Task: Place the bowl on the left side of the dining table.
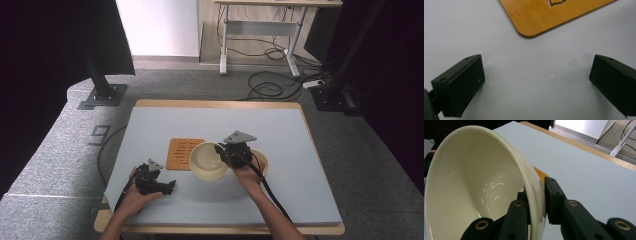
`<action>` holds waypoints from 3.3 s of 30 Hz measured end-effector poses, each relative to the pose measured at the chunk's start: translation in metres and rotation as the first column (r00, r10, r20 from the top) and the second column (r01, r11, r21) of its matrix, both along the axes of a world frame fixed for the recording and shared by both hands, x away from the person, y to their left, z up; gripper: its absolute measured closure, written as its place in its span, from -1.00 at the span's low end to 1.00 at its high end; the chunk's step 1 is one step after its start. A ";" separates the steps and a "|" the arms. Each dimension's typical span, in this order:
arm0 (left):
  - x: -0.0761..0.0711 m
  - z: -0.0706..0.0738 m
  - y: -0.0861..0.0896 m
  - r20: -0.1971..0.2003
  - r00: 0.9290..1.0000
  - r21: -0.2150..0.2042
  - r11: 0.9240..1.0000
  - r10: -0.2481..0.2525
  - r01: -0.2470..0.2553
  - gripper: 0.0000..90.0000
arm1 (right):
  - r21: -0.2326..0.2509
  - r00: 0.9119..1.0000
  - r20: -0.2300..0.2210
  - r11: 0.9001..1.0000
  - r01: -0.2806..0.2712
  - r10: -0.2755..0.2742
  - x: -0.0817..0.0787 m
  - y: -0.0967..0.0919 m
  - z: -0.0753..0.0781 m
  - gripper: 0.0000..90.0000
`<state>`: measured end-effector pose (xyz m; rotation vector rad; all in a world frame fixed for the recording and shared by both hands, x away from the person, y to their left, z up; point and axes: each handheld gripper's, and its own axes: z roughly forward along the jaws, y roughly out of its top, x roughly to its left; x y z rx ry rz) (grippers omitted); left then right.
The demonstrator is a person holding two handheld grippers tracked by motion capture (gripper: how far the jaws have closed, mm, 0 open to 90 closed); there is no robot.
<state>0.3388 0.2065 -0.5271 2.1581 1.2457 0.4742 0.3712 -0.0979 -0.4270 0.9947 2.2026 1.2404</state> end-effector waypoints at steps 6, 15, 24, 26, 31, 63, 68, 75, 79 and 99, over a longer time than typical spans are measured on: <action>0.000 0.000 0.000 0.000 1.000 0.001 1.000 0.000 0.000 -1.00 | -0.007 1.000 -0.005 1.000 -0.004 0.004 0.002 0.005 -0.001 0.78; 0.000 0.000 0.000 0.000 1.000 0.000 1.000 0.000 0.000 -1.00 | -0.012 1.000 -0.014 1.000 -0.006 0.006 0.005 0.012 -0.004 0.78; 0.000 0.000 0.000 0.001 1.000 0.000 1.000 0.000 0.000 -1.00 | -0.017 1.000 -0.024 1.000 -0.008 0.007 0.008 0.019 -0.007 0.78; 0.000 0.000 0.000 0.001 1.000 0.000 1.000 0.000 0.000 -1.00 | -0.022 1.000 -0.025 1.000 -0.008 0.008 0.009 0.020 -0.007 0.78; 0.000 0.000 0.000 0.000 1.000 0.001 1.000 0.000 0.000 -1.00 | -0.021 1.000 -0.030 1.000 -0.007 0.006 0.012 0.024 -0.007 0.79; 0.000 0.000 0.000 -0.001 1.000 -0.001 1.000 0.001 -0.001 -1.00 | -0.049 0.998 -0.065 0.999 -0.001 -0.003 0.031 0.049 -0.022 0.79; 0.000 0.000 0.000 -0.001 1.000 0.001 1.000 0.000 0.000 -1.00 | -0.063 0.997 -0.072 0.998 -0.001 -0.004 0.033 0.055 -0.025 0.79; 0.000 0.000 0.000 -0.002 1.000 0.001 1.000 0.000 0.000 -1.00 | -0.072 0.997 -0.079 0.997 0.000 -0.005 0.038 0.062 -0.028 0.79; 0.000 0.000 0.000 -0.002 1.000 0.001 1.000 0.000 0.000 -1.00 | -0.077 0.996 -0.085 0.997 0.003 -0.010 0.041 0.065 -0.030 0.79; 0.000 0.000 0.000 0.000 1.000 0.000 1.000 0.001 -0.001 -1.00 | -0.083 0.994 -0.104 0.997 0.005 -0.014 0.055 0.083 -0.037 0.79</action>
